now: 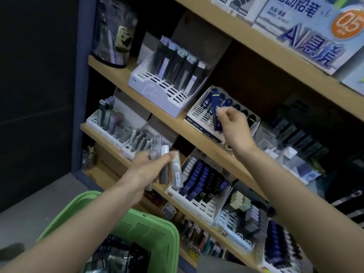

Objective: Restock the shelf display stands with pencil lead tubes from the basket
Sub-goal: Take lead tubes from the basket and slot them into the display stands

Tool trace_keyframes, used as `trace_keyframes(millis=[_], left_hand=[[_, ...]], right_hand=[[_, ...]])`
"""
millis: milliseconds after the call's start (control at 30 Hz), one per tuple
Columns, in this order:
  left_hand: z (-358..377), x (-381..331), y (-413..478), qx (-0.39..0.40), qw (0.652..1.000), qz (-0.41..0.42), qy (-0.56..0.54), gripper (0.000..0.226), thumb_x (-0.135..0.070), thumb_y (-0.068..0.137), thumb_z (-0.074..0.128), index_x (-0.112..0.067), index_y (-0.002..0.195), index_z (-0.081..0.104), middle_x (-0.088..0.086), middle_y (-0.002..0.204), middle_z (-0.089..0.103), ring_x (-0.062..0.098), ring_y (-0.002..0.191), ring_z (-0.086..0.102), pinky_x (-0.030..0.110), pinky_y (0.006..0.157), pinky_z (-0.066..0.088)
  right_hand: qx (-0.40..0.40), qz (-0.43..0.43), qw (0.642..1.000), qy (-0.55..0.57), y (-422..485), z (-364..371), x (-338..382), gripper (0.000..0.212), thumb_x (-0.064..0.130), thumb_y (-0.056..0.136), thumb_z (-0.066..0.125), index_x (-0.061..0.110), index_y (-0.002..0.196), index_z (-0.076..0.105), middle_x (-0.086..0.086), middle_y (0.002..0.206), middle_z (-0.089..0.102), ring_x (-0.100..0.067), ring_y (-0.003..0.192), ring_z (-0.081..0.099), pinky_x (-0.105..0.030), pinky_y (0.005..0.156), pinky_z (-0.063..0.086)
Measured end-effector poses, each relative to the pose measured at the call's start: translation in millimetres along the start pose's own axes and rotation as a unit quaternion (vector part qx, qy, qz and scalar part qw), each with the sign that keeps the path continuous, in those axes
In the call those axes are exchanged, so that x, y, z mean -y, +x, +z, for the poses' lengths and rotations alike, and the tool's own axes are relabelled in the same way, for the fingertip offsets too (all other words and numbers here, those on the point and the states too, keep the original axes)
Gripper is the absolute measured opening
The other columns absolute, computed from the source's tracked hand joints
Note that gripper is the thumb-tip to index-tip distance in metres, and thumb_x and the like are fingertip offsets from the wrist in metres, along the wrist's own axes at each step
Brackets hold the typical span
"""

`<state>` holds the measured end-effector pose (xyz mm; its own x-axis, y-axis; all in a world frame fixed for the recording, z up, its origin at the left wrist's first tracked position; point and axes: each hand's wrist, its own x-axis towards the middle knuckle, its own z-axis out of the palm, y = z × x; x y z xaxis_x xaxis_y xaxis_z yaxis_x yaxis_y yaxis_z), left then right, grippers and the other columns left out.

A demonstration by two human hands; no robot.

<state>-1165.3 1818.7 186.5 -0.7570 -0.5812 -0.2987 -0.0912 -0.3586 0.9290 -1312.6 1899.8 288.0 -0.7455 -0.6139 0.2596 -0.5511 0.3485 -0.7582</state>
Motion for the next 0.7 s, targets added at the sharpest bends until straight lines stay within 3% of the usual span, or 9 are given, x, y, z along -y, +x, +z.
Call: trace_keyframes(millis=[100,200,300,367,467,600,700], left_hand=[[-3.9,1.2,5.3,0.005,1.000,-0.007,-0.006,0.022,-0.035,0.087,0.065,-0.015,0.081,0.060,0.004,0.073,0.060,0.017,0.062,0.050,0.025,0.060,0.043],[-4.1,-2.5,10.2,0.002,1.000,-0.009,-0.015,0.024,-0.036,0.087,0.064,-0.014,0.078,0.059,0.003,0.069,0.057,0.017,0.060,0.049,0.025,0.058,0.042],[-1.0,-5.4,13.9,-0.004,1.000,-0.002,-0.023,0.024,-0.032,0.088,0.064,-0.015,0.074,0.056,0.002,0.067,0.057,0.014,0.058,0.049,0.020,0.050,0.043],[1.8,-3.5,17.8,-0.002,1.000,-0.001,-0.022,0.021,-0.031,0.089,0.063,-0.014,0.077,0.058,0.004,0.076,0.062,0.014,0.060,0.051,0.018,0.049,0.044],[5.6,-0.2,24.1,0.001,1.000,-0.005,-0.021,0.020,-0.031,0.089,0.063,-0.015,0.078,0.059,0.005,0.078,0.063,0.013,0.057,0.049,0.018,0.048,0.044],[10.6,-1.3,30.5,0.001,0.999,-0.001,-0.037,0.019,-0.029,0.089,0.064,-0.015,0.076,0.060,0.003,0.070,0.060,0.009,0.047,0.048,0.016,0.045,0.042],[12.2,-1.8,35.1,-0.001,0.999,-0.003,-0.038,0.019,-0.030,0.089,0.063,-0.013,0.080,0.060,0.004,0.071,0.058,0.012,0.050,0.046,0.016,0.043,0.041]], right_hand=[[-0.020,0.021,0.999,0.032,27.3,3.9,2.6,0.010,0.019,0.099,0.047,0.009,0.095,0.048,-0.005,0.090,0.060,-0.016,0.073,0.065,-0.025,0.071,0.057],[-0.050,-0.012,0.998,-0.039,50.4,4.7,1.4,0.012,0.017,0.095,0.055,0.013,0.089,0.045,-0.017,0.118,0.057,-0.024,0.093,0.065,-0.039,0.086,0.055],[-0.071,-0.022,0.996,-0.053,65.1,6.2,2.7,0.018,0.024,0.097,0.050,0.017,0.110,0.039,-0.009,0.108,0.061,-0.023,0.094,0.064,-0.041,0.089,0.053],[-0.068,-0.015,0.995,-0.075,72.2,6.7,2.8,0.022,0.027,0.100,0.044,0.014,0.118,0.042,-0.005,0.106,0.060,-0.021,0.088,0.065,-0.035,0.082,0.055],[-0.065,-0.030,0.990,-0.119,80.5,6.4,1.8,0.026,0.023,0.099,0.046,0.008,0.121,0.045,-0.005,0.103,0.057,-0.018,0.079,0.065,-0.025,0.071,0.056],[-0.085,-0.036,0.978,-0.186,90.4,5.2,-0.8,0.031,0.016,0.094,0.056,0.006,0.121,0.046,-0.010,0.111,0.058,-0.018,0.092,0.061,-0.026,0.076,0.052],[-0.061,-0.079,0.971,-0.218,90.1,5.9,-0.3,0.031,0.014,0.093,0.056,0.012,0.122,0.045,-0.005,0.101,0.058,-0.014,0.084,0.059,-0.029,0.075,0.053]])
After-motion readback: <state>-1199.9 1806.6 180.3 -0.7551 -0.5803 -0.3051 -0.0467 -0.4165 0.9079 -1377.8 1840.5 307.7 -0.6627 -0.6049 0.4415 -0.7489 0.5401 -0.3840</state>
